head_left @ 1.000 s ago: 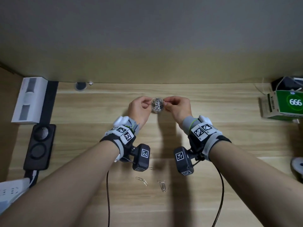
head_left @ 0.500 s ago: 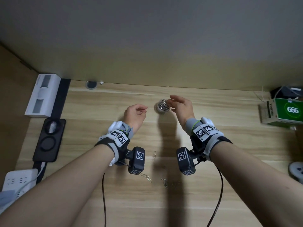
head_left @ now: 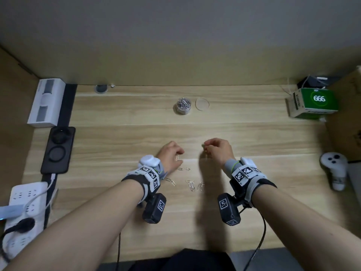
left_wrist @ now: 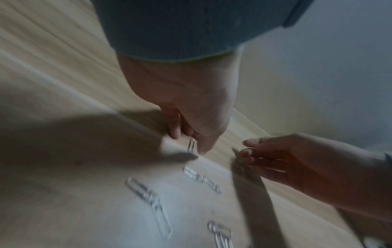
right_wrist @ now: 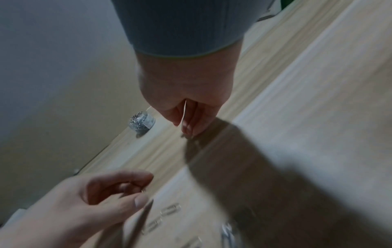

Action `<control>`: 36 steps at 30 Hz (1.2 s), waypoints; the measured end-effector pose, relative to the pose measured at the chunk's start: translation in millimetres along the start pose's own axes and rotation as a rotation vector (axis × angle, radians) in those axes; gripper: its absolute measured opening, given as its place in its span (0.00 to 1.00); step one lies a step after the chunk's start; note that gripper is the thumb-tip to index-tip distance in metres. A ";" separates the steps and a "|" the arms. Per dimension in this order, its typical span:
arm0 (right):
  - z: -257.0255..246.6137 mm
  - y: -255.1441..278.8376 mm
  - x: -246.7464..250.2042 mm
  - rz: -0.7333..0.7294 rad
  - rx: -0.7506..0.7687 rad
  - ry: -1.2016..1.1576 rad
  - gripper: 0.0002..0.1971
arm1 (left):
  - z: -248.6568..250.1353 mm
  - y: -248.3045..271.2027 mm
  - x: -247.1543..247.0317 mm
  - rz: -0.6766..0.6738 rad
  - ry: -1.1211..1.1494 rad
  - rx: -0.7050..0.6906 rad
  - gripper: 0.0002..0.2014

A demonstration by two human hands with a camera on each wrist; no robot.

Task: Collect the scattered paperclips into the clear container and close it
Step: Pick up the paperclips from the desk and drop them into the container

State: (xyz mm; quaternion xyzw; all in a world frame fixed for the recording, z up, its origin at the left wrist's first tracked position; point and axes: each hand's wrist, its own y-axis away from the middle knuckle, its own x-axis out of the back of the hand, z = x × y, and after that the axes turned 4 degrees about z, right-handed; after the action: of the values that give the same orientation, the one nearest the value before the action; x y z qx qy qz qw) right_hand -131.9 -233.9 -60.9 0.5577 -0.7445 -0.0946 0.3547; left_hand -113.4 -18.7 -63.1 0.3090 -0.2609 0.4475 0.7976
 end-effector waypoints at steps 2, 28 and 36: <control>8.5 17.3 1.2 0.012 0.019 0.044 0.07 | 3.5 11.1 -8.1 -0.028 -0.050 -0.053 0.14; 47.8 109.6 -40.3 0.063 0.065 0.185 0.08 | -19.6 109.6 -16.0 0.197 0.034 0.202 0.10; 66.0 104.5 -39.7 -0.021 0.083 0.042 0.13 | -0.5 97.2 -32.7 0.192 0.003 0.247 0.09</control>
State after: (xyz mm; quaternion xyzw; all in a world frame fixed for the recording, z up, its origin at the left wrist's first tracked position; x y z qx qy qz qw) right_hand -248.5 -177.5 -69.8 0.5816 -0.7342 -0.0559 0.3458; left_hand -213.6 3.4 -60.8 0.3780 -0.2310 0.5507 0.7074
